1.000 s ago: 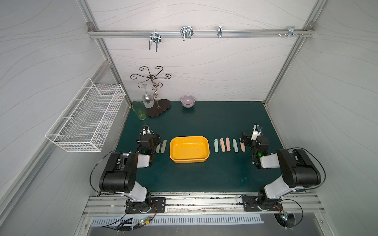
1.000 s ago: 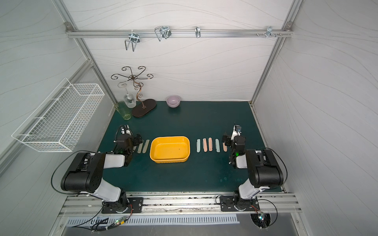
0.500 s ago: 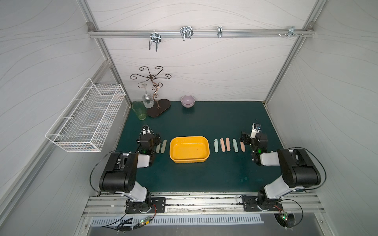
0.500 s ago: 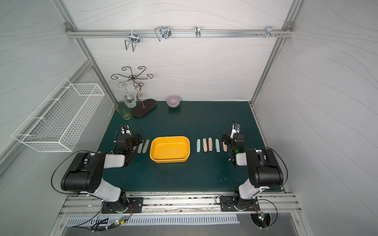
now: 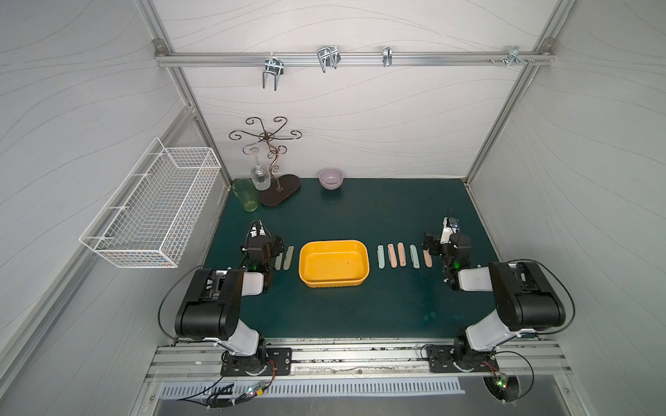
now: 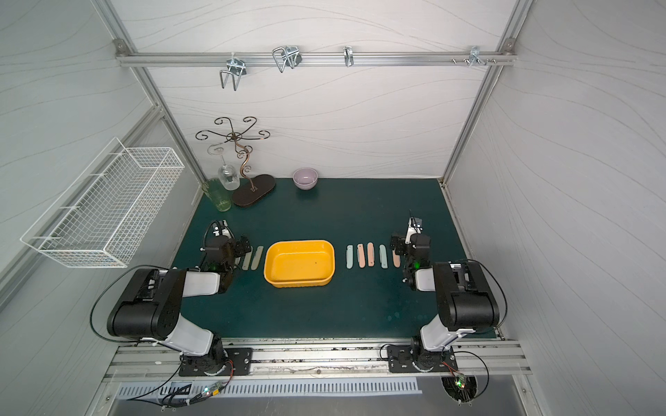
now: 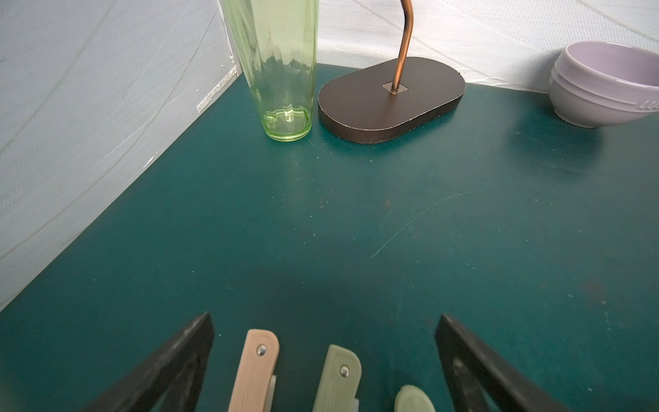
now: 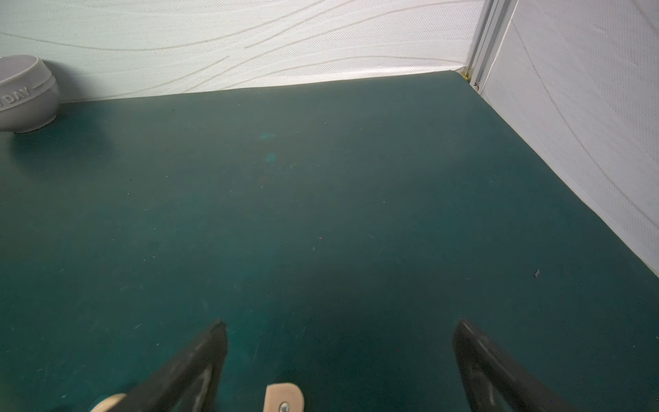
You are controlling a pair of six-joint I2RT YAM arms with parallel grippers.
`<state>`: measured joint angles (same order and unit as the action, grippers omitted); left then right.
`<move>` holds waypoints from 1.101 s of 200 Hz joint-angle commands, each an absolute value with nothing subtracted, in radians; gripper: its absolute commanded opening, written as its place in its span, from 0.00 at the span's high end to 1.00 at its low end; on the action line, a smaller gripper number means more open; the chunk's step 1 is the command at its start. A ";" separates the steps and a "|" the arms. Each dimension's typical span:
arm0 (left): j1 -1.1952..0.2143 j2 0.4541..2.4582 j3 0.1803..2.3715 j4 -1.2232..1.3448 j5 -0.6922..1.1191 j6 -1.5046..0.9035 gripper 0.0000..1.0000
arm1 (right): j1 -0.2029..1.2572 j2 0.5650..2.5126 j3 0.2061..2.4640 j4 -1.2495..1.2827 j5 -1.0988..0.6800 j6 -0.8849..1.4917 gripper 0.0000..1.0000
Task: Take the fruit knife out of the storage box
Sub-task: Reset both arms
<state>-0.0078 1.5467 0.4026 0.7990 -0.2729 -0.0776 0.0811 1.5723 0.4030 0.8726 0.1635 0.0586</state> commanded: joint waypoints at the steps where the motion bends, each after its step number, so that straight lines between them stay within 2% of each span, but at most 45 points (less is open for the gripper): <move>1: -0.012 1.555 0.411 0.861 -0.280 -0.060 0.01 | 0.090 1.574 0.413 0.859 0.171 0.048 0.01; 220: -0.011 1.556 0.410 0.861 -0.280 -0.061 0.01 | 0.106 1.582 0.425 0.845 0.180 0.021 0.01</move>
